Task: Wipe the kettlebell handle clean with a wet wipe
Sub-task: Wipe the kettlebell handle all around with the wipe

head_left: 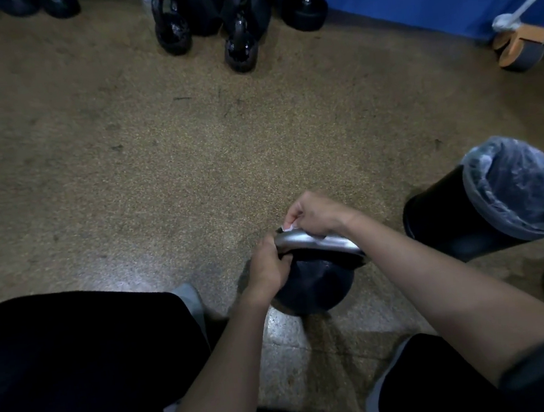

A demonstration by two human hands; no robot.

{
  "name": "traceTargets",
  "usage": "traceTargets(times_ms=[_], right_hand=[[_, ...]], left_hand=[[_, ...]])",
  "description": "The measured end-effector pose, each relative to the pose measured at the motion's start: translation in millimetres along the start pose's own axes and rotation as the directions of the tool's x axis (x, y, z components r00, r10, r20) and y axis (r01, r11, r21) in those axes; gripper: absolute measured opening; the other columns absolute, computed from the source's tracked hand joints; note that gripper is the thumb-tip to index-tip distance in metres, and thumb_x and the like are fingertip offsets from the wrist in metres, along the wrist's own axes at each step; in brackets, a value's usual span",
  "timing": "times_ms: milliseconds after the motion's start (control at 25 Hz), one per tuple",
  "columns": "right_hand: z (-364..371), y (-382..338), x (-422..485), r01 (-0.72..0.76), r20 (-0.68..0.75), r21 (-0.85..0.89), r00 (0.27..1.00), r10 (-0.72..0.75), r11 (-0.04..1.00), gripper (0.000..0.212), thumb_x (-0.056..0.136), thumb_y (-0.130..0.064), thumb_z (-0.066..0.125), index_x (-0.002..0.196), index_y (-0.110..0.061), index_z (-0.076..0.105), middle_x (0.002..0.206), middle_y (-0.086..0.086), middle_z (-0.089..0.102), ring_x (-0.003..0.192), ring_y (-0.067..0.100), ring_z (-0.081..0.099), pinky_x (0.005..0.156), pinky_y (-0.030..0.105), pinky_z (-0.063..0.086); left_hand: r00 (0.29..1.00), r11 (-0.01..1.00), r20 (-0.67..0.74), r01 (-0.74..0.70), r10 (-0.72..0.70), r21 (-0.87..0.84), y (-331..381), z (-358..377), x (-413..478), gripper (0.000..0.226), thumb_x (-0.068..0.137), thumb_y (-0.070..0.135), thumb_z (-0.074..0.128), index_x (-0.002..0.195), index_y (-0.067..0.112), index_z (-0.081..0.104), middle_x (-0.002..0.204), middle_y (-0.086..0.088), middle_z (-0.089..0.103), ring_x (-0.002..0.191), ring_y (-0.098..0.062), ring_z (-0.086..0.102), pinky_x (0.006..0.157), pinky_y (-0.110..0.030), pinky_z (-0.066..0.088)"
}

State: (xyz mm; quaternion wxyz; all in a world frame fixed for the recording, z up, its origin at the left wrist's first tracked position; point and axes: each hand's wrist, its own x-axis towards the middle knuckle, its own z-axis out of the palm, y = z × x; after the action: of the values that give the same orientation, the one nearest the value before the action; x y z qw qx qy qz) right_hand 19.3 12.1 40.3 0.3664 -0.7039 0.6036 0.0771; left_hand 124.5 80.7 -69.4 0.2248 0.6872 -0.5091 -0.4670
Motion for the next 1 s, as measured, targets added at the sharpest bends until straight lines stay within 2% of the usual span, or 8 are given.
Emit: traceTargets(times_ms=[40,120,240,400,720,920,1000], right_hand=[[0.6,-0.5,0.1,-0.009,-0.003,-0.005,1.000,0.009,1.000,0.014,0.083,-0.013,0.064,0.090,-0.019,0.075,0.086,-0.004,0.069,0.081,0.008,0.060,0.072,0.017,0.047],[-1.9,-0.4,0.2,-0.021,0.018,0.011,1.000,0.021,1.000,0.014,0.084,-0.011,0.063,0.091,-0.017,0.074,0.084,-0.003,0.067,0.077,0.008,0.059,0.062,0.017,0.046],[-7.8,-0.7,1.6,-0.025,0.064,0.006,0.998,0.025,1.000,0.014,0.085,-0.010,0.064,0.093,-0.014,0.074,0.084,-0.002,0.067,0.075,0.009,0.058,0.057,0.016,0.042],[0.3,-9.9,4.5,-0.007,0.032,-0.088,0.999,0.009,0.996,0.014,0.084,-0.015,0.066,0.094,-0.016,0.075,0.094,-0.001,0.071,0.082,0.008,0.057,0.072,0.017,0.039],[4.3,-10.4,8.2,-0.008,0.034,-0.144,0.999,0.013,0.989,0.011,0.081,-0.018,0.069,0.090,-0.018,0.075,0.095,0.001,0.073,0.088,0.013,0.063,0.075,0.019,0.043],[-2.2,-9.2,7.8,-0.020,0.053,-0.117,0.998,0.027,0.993,0.009,0.081,-0.014,0.068,0.087,-0.017,0.075,0.093,0.001,0.072,0.084,0.012,0.062,0.073,0.021,0.044],[1.8,-12.6,7.8,-0.012,0.043,-0.148,0.999,0.018,0.989,0.009,0.080,-0.016,0.069,0.087,-0.019,0.075,0.098,0.000,0.071,0.091,0.014,0.062,0.082,0.024,0.048]], left_hand=[[1.000,1.000,-0.004,0.004,-0.004,-0.008,-0.9,0.9,0.0,0.043,0.080,0.011,0.064,0.120,0.017,0.050,0.113,-0.009,0.062,0.107,-0.026,0.059,0.095,-0.038,0.047],[1.000,1.000,0.012,0.016,-0.016,-0.027,-2.5,1.8,0.3,0.042,0.080,0.011,0.064,0.120,0.017,0.050,0.114,-0.008,0.063,0.106,-0.025,0.059,0.093,-0.033,0.047],[0.999,0.999,0.019,0.036,-0.035,-0.038,-4.4,1.5,1.9,0.045,0.081,0.013,0.066,0.122,0.018,0.050,0.117,-0.008,0.062,0.110,-0.025,0.058,0.096,-0.033,0.046],[0.999,0.999,0.023,0.043,-0.042,-0.016,-3.5,0.5,1.8,0.044,0.083,0.014,0.065,0.125,0.016,0.051,0.119,-0.008,0.062,0.112,-0.025,0.057,0.092,-0.028,0.043],[0.998,0.998,0.028,0.050,-0.049,-0.029,-6.0,0.7,1.3,0.042,0.082,0.016,0.066,0.122,0.017,0.052,0.118,-0.009,0.063,0.111,-0.026,0.058,0.096,-0.034,0.046],[0.999,0.999,0.026,0.041,-0.041,-0.019,-5.5,0.7,1.6,0.043,0.083,0.015,0.065,0.124,0.016,0.051,0.119,-0.009,0.062,0.112,-0.025,0.057,0.094,-0.030,0.043],[0.999,0.999,0.021,0.042,-0.041,-0.018,-5.4,0.5,1.4,0.041,0.084,0.016,0.065,0.123,0.016,0.052,0.119,-0.009,0.062,0.112,-0.026,0.057,0.093,-0.032,0.044]])
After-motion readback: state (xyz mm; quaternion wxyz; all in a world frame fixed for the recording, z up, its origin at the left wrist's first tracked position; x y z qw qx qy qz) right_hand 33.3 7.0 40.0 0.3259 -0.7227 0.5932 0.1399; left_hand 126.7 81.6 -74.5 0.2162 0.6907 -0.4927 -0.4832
